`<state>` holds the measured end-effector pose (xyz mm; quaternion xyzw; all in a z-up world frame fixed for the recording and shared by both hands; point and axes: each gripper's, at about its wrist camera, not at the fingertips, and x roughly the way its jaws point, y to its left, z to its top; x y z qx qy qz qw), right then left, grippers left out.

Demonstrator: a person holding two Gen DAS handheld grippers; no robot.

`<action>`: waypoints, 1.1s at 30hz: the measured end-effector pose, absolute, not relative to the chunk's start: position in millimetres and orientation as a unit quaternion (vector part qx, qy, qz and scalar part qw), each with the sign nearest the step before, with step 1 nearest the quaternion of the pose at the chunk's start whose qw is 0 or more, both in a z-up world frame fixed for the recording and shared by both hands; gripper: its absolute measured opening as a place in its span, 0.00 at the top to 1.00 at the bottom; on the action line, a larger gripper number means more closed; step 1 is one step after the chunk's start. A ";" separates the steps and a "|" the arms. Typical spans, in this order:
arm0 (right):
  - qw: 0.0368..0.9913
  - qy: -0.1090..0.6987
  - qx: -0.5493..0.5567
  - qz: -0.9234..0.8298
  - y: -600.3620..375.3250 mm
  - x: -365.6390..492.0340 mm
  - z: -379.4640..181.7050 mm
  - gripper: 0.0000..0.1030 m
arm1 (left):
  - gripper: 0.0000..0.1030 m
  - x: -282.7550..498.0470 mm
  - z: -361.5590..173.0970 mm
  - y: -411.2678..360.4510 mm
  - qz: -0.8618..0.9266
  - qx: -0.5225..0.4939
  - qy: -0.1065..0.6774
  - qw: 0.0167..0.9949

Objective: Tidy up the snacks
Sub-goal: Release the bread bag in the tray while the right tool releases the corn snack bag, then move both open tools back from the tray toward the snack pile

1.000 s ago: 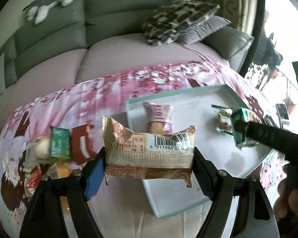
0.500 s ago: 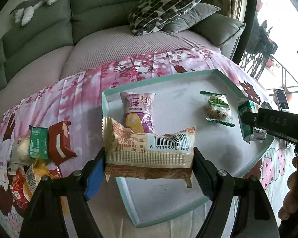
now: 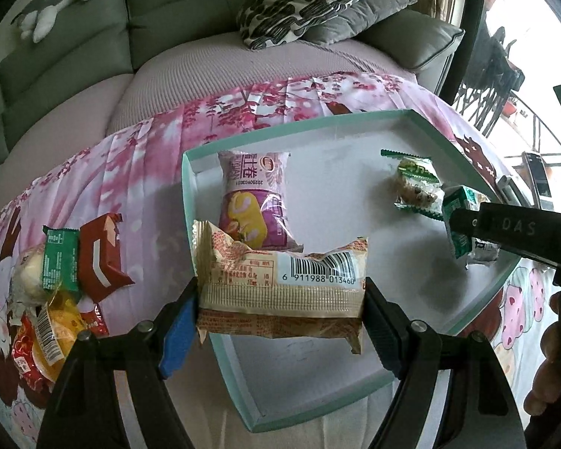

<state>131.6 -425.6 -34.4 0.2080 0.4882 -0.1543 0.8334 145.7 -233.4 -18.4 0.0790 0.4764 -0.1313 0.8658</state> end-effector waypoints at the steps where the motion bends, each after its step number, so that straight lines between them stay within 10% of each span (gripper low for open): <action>1: 0.833 0.488 0.207 -0.155 -425.6 131.5 -34.4 0.48 | 0.21 145.6 -18.0 -233.4 -0.129 0.080 0.476 0.866; 24: 0.837 0.484 0.208 -0.149 -424.6 132.6 -29.4 0.40 | 0.07 141.7 1.6 -223.7 -0.128 0.065 0.444 0.885; 30: 0.840 0.482 0.205 -0.142 -422.8 134.3 -29.8 0.24 | 0.06 145.1 7.8 -206.2 -0.100 0.037 0.431 0.896; 33: 0.844 0.478 0.200 -0.139 -421.2 134.9 -28.9 0.00 | 0.02 148.6 10.1 -191.8 -0.076 0.012 0.425 0.902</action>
